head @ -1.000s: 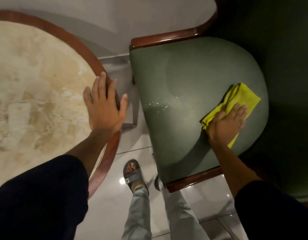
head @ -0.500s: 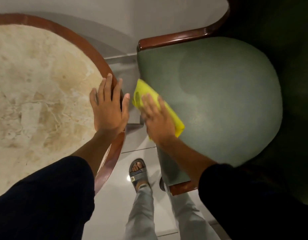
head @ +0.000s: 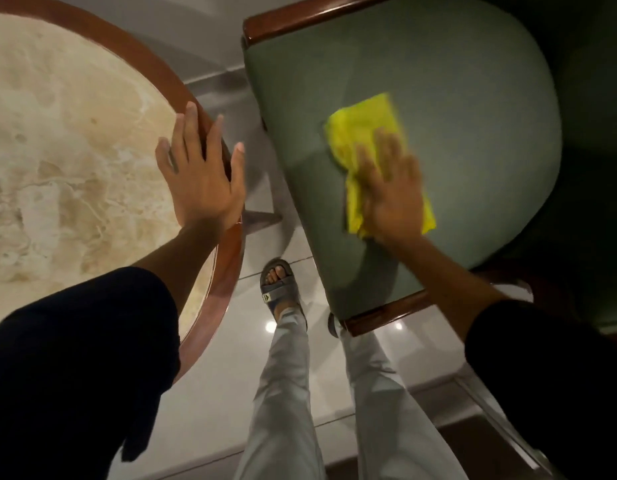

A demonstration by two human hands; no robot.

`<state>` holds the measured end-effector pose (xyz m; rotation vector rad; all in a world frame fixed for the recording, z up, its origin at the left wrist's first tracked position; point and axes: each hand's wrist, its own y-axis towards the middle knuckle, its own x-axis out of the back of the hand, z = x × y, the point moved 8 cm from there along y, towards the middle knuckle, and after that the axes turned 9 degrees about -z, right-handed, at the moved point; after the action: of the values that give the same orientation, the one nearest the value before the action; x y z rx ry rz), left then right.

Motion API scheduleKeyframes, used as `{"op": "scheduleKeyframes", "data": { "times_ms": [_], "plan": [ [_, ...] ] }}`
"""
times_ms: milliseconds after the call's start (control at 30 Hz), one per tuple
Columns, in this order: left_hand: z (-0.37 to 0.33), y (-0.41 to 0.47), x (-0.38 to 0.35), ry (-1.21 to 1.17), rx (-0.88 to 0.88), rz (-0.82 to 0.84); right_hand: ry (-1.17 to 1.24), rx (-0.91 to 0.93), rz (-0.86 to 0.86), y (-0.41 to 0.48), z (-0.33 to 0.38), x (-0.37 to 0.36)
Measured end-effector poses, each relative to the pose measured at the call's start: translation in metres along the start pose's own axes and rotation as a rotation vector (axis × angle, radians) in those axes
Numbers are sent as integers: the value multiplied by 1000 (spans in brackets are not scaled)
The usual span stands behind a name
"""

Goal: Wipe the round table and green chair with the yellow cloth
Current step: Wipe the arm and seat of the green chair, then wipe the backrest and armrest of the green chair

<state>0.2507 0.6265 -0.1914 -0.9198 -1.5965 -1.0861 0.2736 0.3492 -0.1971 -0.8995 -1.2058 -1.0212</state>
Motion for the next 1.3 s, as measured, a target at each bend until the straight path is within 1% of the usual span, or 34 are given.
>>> {"op": "scheduleKeyframes", "data": {
  "times_ms": [67, 100, 133, 200, 233, 267, 300, 333, 400, 467, 500, 533, 567, 600, 667, 700, 733, 767, 833, 867, 900, 967, 1033, 1133, 1200, 1233, 1300],
  "plan": [
    [-1, 1, -2, -18, -1, 3, 3, -464, -64, -11, -69, 13],
    [0, 1, -2, -26, 2, 3, -4, -637, -99, -28, -89, 19],
    [1, 1, -2, -30, 5, 4, -6, -759, -139, -49, -97, 23],
    [2, 1, -3, -41, 11, 12, 13, -882, -207, -91, -81, 20],
    [2, 1, -3, -49, 13, 17, 28, -893, -219, -108, -63, 16],
    [2, 1, -3, -52, 9, 22, 33, -866, -207, -120, -42, 10],
    [1, 1, -2, -49, 1, 29, 27, -793, -169, -125, -20, 4],
    [-1, 0, -2, -45, -6, 39, 15, -667, -112, -126, 2, -3],
    [-3, -1, -1, -31, -21, 58, -29, -302, 3, -115, 44, -18],
    [-6, -2, 2, -31, -45, 93, -52, 45, 48, -95, 77, -24],
    [-6, -3, 4, -37, -53, 113, -40, 162, 63, -83, 88, -23],
    [-7, -3, 8, -44, -56, 126, -10, 217, 73, -71, 94, -19],
    [-8, -4, 12, -52, -54, 138, 32, 196, 84, -62, 94, -12],
    [-10, -4, 18, -57, -56, 151, 78, 93, 91, -57, 88, -4],
    [-21, -9, 28, -62, -96, 181, 108, -243, 59, -63, 58, 14],
    [-31, -11, 33, -77, -140, 198, 97, -403, 77, -72, 43, 19],
    [-43, -13, 37, -103, -201, 222, 100, -519, 138, -81, 31, 21],
    [-59, -14, 39, -136, -275, 252, 127, -587, 216, -88, 23, 20],
    [-94, -18, 44, -177, -459, 336, 230, -639, 350, -88, 15, 20],
    [-113, -20, 48, -181, -547, 397, 280, -632, 395, -84, 13, 25],
    [-132, -23, 50, -174, -618, 473, 321, -610, 414, -79, 9, 34],
    [-163, -24, 55, -122, -701, 623, 362, -553, 373, -65, -5, 64],
    [-190, -22, 58, -81, -730, 743, 383, -561, 311, -57, -31, 99],
    [-239, -6, 69, -108, -699, 866, 472, -710, 244, -57, -93, 152],
    [-277, 2, 79, -214, -651, 900, 607, -829, 163, -60, -136, 188],
    [-299, 3, 84, -282, -618, 918, 652, -861, 110, -62, -157, 210],
    [-348, 7, 96, -383, -568, 919, 669, -845, 36, -63, -195, 255]
  ]
}}
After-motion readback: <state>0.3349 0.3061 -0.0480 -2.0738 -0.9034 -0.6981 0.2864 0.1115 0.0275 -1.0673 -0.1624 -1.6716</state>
